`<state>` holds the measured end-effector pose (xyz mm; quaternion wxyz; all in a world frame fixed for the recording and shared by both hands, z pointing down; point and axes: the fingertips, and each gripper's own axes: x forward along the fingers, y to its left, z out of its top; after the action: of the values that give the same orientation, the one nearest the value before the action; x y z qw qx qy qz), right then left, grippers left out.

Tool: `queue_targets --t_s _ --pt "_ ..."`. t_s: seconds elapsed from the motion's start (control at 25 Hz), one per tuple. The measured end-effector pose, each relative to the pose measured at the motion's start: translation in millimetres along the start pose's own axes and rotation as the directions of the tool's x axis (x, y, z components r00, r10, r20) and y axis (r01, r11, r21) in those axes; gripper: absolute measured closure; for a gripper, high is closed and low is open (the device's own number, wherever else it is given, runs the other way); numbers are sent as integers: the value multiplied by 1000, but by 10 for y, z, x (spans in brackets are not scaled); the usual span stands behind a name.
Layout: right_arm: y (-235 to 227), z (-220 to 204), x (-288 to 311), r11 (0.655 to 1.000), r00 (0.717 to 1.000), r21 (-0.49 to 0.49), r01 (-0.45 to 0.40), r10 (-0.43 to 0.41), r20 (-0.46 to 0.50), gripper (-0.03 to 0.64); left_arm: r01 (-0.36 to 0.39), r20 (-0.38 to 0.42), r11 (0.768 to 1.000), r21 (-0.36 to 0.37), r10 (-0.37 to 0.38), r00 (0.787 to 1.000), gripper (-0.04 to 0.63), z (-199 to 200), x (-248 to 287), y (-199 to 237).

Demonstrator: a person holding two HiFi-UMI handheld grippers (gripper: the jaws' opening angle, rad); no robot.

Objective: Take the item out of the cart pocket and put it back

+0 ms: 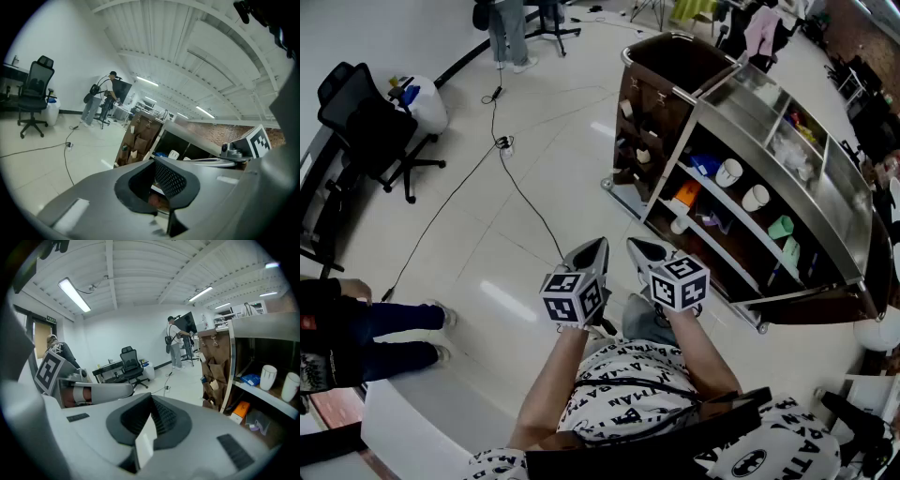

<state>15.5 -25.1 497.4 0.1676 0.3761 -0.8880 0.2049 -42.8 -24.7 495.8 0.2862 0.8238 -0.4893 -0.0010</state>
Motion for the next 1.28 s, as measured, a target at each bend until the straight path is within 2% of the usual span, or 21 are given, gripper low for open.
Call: queue_targets --t_s 0.36,0.64,0.8,0.96,1.08,1.2,1.28 --pt "-153 93 167 1000 1000 5 -10 10 13 604 -9 -32 1000 12 9 999 595 24 214 162" --pt "-670 310 497 1000 1000 31 -4 3 31 604 -43 -98 996 83 52 994 575 164 848 460" --pt "-1049 419 744 1000 1000 21 13 -14 19 604 -36 -154 993 111 53 987 527 212 1365 659" --pt "-1442 458 1015 999 999 6 48 -48 -12 604 -17 -220 989 144 49 974 426 258 1977 881" --pt "-1730 503 1206 997 997 -8 77 -78 -29 604 -6 -267 985 170 52 962 379 281 2438 1065" --pt "-2025 536 1381 994 993 -20 106 -107 -42 604 -9 -295 982 190 65 953 345 265 2889 1285" --pt "-2205 522 1486 992 991 -21 125 -126 -54 604 -8 -323 979 205 75 944 345 210 3151 1430"
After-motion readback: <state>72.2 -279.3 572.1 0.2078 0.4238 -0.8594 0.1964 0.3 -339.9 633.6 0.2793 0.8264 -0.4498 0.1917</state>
